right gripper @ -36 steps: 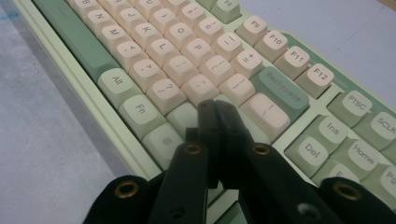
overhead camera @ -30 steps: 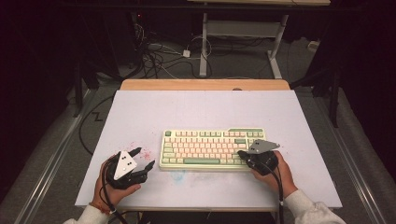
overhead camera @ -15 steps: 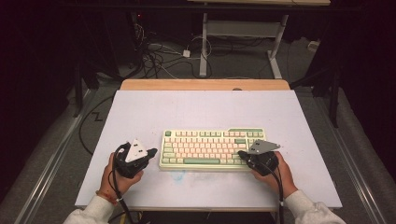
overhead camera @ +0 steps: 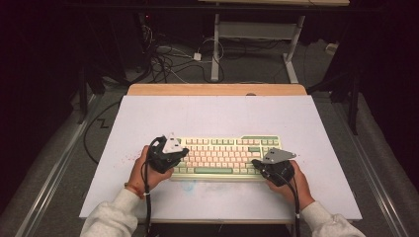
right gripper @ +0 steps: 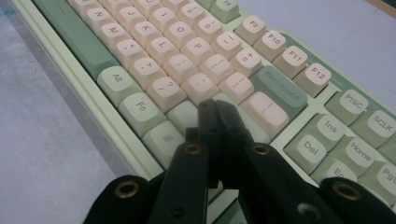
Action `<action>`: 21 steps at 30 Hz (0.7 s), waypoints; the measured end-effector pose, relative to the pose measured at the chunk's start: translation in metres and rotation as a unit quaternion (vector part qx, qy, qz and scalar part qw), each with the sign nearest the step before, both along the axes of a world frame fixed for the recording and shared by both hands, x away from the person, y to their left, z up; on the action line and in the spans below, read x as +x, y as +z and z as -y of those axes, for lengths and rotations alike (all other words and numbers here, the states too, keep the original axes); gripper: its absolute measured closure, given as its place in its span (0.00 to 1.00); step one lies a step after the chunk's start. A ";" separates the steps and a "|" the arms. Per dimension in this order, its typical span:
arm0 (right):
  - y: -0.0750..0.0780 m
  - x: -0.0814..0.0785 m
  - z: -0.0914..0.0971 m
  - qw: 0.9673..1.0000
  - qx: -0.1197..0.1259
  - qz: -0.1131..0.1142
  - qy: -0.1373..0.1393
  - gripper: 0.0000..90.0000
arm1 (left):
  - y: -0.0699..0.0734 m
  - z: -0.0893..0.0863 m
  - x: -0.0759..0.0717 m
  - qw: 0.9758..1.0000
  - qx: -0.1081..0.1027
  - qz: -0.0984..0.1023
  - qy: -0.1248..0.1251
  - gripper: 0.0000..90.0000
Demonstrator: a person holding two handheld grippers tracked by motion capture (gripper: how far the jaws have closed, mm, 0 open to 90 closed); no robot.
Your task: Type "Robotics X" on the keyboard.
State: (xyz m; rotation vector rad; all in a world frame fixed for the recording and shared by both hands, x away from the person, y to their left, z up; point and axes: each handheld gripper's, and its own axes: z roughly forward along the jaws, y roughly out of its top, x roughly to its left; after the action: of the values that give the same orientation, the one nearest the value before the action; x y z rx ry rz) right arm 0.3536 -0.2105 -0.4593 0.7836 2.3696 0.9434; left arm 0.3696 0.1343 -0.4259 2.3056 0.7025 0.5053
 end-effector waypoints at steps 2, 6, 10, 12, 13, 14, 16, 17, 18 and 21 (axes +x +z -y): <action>0.000 0.000 0.000 1.000 0.000 0.001 0.000 1.00 | 0.000 0.004 0.003 1.000 0.004 -0.005 -0.006 0.97; 0.000 0.000 0.000 1.000 -0.001 0.002 0.000 1.00 | -0.002 0.021 0.015 1.000 0.014 -0.012 -0.010 0.97; 0.000 -0.001 0.000 1.000 -0.002 0.004 0.001 1.00 | -0.006 0.032 0.025 0.999 0.018 -0.029 -0.013 0.97; 0.000 -0.001 0.000 1.000 -0.002 0.004 0.001 1.00 | -0.008 0.036 0.028 0.999 0.025 -0.038 -0.019 0.97; 0.000 -0.001 0.000 1.000 -0.002 0.004 0.001 1.00 | -0.009 0.039 0.030 0.999 0.030 -0.042 -0.018 0.97; -0.001 -0.001 0.000 1.000 -0.001 0.004 0.002 1.00 | -0.011 0.041 0.031 0.998 0.032 -0.046 -0.018 0.97; -0.001 -0.001 0.000 1.000 0.000 0.004 0.001 1.00 | -0.013 0.043 0.034 0.998 0.035 -0.049 -0.015 0.97; -0.001 -0.001 0.000 1.000 -0.001 0.004 0.002 1.00 | -0.013 0.043 0.035 0.998 0.033 -0.052 -0.014 0.97; -0.001 -0.001 0.000 1.000 -0.001 0.004 0.002 1.00 | -0.014 0.044 0.037 0.998 0.033 -0.056 -0.016 0.97; 0.000 -0.001 0.000 1.000 -0.001 0.001 0.002 1.00 | -0.015 0.045 0.037 0.998 0.030 -0.056 -0.016 0.97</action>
State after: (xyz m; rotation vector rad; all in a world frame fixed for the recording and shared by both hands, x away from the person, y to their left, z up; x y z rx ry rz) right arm 0.3530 -0.2107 -0.4595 0.7772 2.3707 0.9424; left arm 0.4069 0.0891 -0.4409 2.4130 0.7127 0.3898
